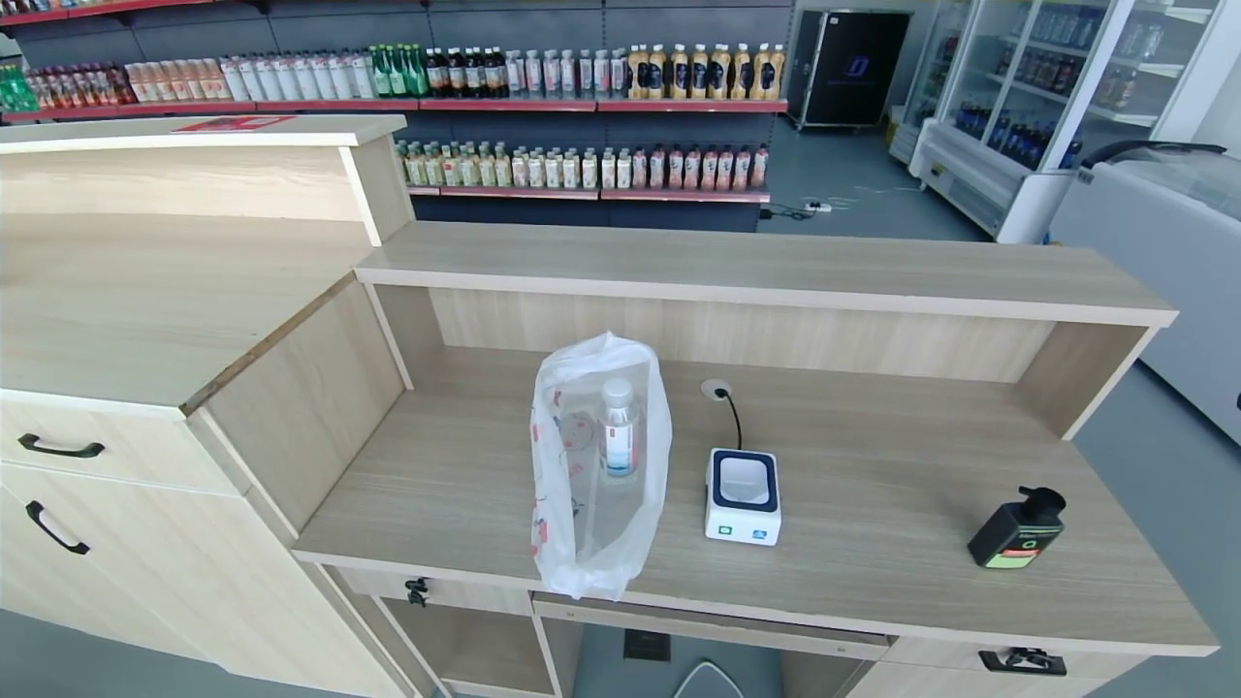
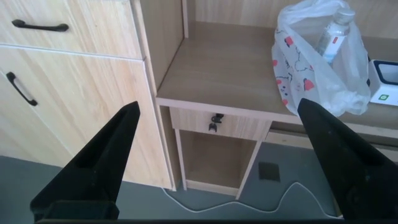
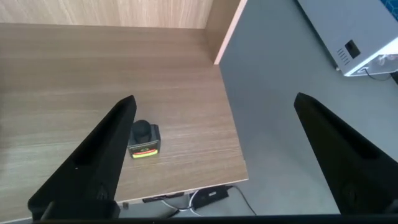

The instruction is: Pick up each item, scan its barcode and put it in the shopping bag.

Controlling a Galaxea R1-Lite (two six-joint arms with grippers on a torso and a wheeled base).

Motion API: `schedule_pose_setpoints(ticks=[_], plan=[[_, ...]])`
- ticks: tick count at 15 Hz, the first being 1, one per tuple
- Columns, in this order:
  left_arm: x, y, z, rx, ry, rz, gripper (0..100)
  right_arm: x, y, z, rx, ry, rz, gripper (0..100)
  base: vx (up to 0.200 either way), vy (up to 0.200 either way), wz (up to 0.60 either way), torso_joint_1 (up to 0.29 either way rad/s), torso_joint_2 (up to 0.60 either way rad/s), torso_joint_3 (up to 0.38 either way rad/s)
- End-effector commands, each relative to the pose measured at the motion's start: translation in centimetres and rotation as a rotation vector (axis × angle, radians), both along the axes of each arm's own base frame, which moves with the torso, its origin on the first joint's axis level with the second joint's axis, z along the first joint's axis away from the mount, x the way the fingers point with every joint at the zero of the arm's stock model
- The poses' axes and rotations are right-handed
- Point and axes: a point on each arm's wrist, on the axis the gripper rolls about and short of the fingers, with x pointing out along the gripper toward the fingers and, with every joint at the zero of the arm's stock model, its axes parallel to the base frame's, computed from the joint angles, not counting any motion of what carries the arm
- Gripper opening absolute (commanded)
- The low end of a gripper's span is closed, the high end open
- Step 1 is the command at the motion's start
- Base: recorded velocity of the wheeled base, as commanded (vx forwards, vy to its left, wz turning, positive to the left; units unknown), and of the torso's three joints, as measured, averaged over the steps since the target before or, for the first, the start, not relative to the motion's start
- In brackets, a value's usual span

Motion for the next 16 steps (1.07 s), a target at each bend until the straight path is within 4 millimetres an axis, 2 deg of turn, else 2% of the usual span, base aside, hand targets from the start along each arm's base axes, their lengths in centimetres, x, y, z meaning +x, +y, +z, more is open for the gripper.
schedule_pose_setpoints(ticks=[1, 8, 14, 16], plan=[[0.0, 0.0, 0.0, 0.000, 0.000, 0.001, 100, 0.0, 0.0, 0.7, -0.008, -0.024, 0.006, 100, 0.000, 0.000, 0.00, 0.000, 0.00, 0.000], [0.0, 0.0, 0.0, -0.002, -0.001, 0.001, 100, 0.1, 0.2, 1.1, -0.004, -0.041, 0.018, 100, 0.000, 0.000, 0.00, 0.000, 0.00, 0.000], [0.0, 0.0, 0.0, -0.023, -0.003, 0.002, 100, -0.3, -0.3, 0.3, 0.015, -0.022, -0.011, 100, -0.200, 0.000, 0.00, 0.004, 0.00, 0.001], [0.0, 0.0, 0.0, -0.022, -0.003, 0.002, 100, 0.1, -1.5, -0.4, 0.026, -0.004, -0.043, 100, -0.200, 0.000, 0.00, -0.005, 0.00, 0.002]])
